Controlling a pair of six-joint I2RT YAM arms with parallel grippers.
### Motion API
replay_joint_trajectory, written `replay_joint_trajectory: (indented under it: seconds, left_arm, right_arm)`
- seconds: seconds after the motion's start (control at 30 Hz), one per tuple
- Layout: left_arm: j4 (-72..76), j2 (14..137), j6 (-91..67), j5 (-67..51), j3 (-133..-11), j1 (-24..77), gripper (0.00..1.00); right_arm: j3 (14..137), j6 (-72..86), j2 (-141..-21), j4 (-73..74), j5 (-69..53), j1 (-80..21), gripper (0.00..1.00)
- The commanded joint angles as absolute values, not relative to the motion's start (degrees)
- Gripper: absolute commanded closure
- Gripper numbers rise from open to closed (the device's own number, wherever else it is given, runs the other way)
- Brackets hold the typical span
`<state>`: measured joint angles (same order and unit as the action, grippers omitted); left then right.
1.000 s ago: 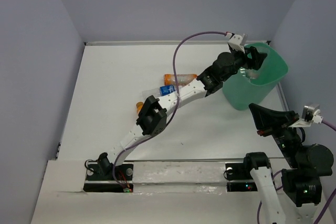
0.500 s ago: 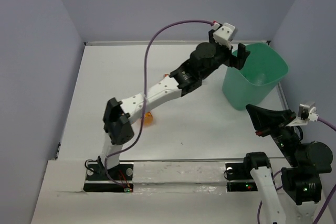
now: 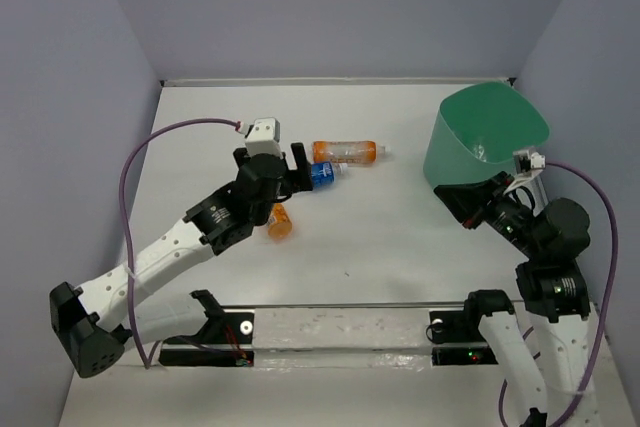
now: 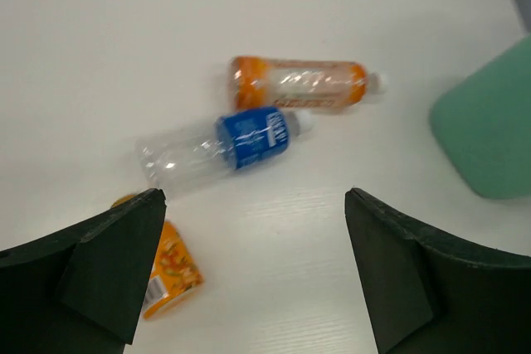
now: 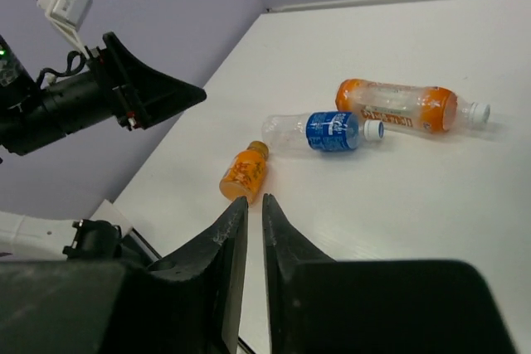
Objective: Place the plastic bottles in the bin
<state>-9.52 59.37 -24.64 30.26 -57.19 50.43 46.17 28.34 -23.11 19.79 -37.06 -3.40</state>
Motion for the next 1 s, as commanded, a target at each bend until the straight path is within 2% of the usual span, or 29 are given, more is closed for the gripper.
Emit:
replay_joint_trajectory:
  seconds: [0.0,0.03,0.07,0.13,0.17,0.23,0.37,0.43,0.6,0.73,0.9,0.97]
  left_arm:
    - [-23.00,55.55,-41.38,30.51,-51.69,44.04,0.01]
    - [-24.16,55.81,-42.35,29.98,-50.81,43.60,0.01]
    - [-25.30,56.77,-43.06,29.45,-50.28,43.33,0.01]
    - [-28.47,57.91,-47.09,29.09,-49.49,42.89,0.01]
    - [-29.43,59.23,-48.50,29.09,-49.22,42.72,0.01]
    - [-31.28,60.98,-52.19,29.53,-48.43,42.36,0.01]
    - [-29.72,63.36,-54.93,27.35,-46.50,41.66,0.01]
    - [-27.25,64.42,-54.76,26.37,-45.97,40.96,0.01]
    - [-23.92,68.63,-54.06,26.46,-45.35,39.21,0.01]
    - [-19.87,70.75,-52.82,25.58,-43.25,37.71,0.01]
    - [-15.22,74.52,-51.77,24.35,-40.00,36.56,0.01]
    - [-13.89,75.15,-51.42,24.08,-38.33,35.86,0.01]
  right_arm:
    - [44.56,28.74,-25.57,14.59,-40.69,-3.25,0.76]
    - [44.39,28.39,-26.79,14.68,-40.78,-3.25,0.72]
    - [44.21,28.13,-27.33,14.85,-40.52,-3.25,0.63]
    - [43.60,27.25,-28.91,15.03,-40.43,-3.25,0.54]
    - [43.33,26.99,-29.35,14.94,-40.17,-3.25,0.46]
    - [42.54,26.54,-30.93,14.50,-39.64,-3.25,0.38]
    - [42.19,26.02,-33.48,13.10,-36.67,-7.10,0.28]
    - [42.10,25.75,-34.62,12.66,-34.38,-9.92,0.26]
    - [41.66,24.00,-39.72,10.29,-20.70,-27.80,0.24]
    - [42.36,22.24,-46.39,8.17,-14.25,-36.97,0.22]
    - [45.52,17.42,-55.45,8.52,-9.06,-42.80,0.20]
    - [47.28,15.22,-58.60,8.96,-9.05,-44.11,0.16]
